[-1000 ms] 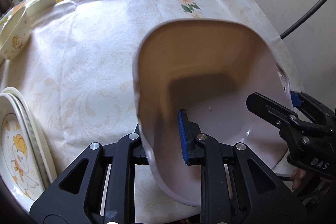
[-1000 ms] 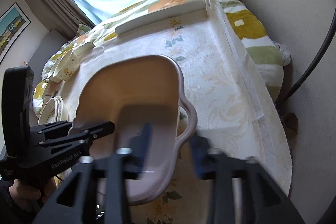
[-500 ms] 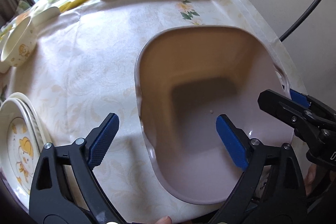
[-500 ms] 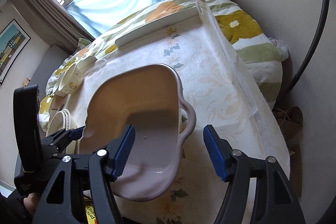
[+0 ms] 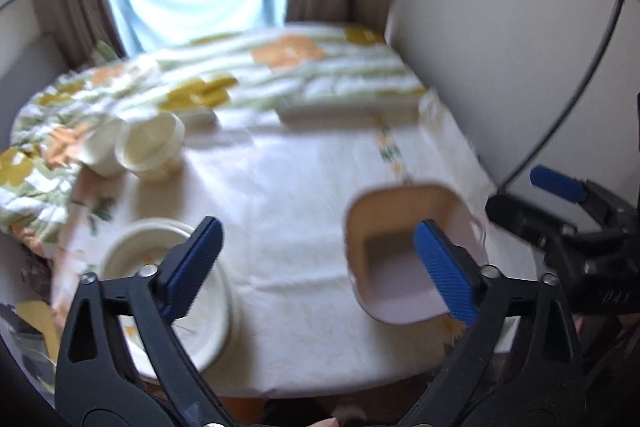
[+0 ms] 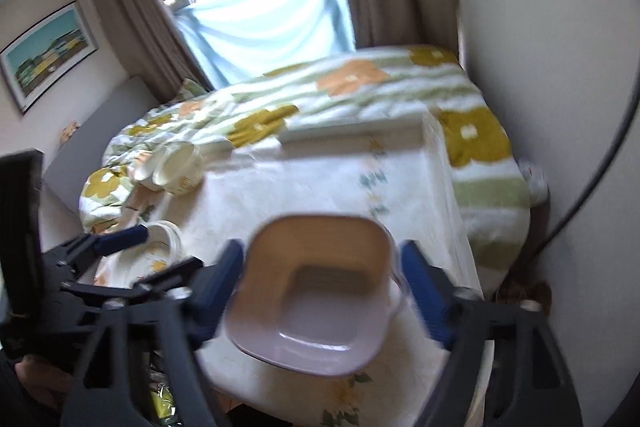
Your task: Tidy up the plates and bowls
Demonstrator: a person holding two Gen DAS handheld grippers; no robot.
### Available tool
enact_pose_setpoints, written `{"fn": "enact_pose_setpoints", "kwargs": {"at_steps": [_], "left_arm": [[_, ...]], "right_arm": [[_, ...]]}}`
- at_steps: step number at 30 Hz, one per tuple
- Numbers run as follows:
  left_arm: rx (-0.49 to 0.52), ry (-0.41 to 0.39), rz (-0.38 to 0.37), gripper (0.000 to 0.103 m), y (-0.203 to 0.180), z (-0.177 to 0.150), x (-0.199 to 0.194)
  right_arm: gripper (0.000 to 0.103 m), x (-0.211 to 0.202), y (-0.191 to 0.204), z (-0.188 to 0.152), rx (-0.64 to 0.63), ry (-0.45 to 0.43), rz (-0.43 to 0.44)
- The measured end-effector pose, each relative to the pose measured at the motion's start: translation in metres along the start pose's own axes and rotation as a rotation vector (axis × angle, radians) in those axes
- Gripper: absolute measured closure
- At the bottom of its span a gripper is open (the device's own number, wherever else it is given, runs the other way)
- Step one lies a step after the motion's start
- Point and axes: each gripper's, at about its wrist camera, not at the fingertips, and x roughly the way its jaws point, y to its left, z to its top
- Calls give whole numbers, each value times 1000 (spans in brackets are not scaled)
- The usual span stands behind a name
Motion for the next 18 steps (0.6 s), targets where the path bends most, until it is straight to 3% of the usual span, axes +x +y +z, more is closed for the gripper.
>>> {"fn": "enact_pose_setpoints", "kwargs": {"at_steps": [2,5,9,11,18], "left_arm": [[-26,-53,57,0,16,10,-23],[-47,-72,114,0,43,22,-35],[-78,-47,192,0,84,31,-38],[-105,-32,201,0,107,34,-35],[-220,82,212,0,193,49,6]], "right_arm": [[0,-7,17,15,-39,-42,53],[0,-5,45,35,-120,-44,89],[0,12,78,59,-152,-11,112],[0,23,90,71,-154,-12,113],[0,97,129,107,-159,123,120]]}}
